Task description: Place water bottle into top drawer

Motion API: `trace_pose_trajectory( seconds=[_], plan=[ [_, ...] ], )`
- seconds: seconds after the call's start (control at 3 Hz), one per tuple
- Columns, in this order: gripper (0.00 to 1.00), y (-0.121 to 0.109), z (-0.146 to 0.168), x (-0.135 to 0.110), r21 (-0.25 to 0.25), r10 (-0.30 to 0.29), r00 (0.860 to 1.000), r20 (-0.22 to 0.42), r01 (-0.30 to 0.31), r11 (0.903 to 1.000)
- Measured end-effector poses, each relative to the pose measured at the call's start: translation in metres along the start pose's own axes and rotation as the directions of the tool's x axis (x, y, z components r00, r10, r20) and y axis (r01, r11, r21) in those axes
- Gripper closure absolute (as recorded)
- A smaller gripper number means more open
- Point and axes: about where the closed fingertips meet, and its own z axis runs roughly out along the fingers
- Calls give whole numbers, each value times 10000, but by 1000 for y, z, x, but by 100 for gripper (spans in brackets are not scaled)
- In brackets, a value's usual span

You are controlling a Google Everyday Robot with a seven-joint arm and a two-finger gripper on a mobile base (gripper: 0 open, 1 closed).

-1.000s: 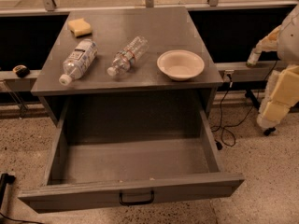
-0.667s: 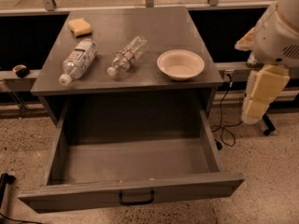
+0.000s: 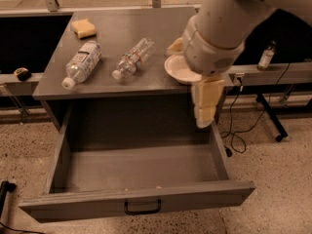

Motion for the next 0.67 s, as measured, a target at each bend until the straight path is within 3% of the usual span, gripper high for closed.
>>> trace_pose_trajectory(
  seconds=[0.33, 0.67],
  plan=[
    [0, -1, 2, -15, 11, -1410, 9897, 257, 1410, 9900],
    [0, -9, 6, -21, -438, -2099, 9777, -14, 2097, 9768]
  ],
)
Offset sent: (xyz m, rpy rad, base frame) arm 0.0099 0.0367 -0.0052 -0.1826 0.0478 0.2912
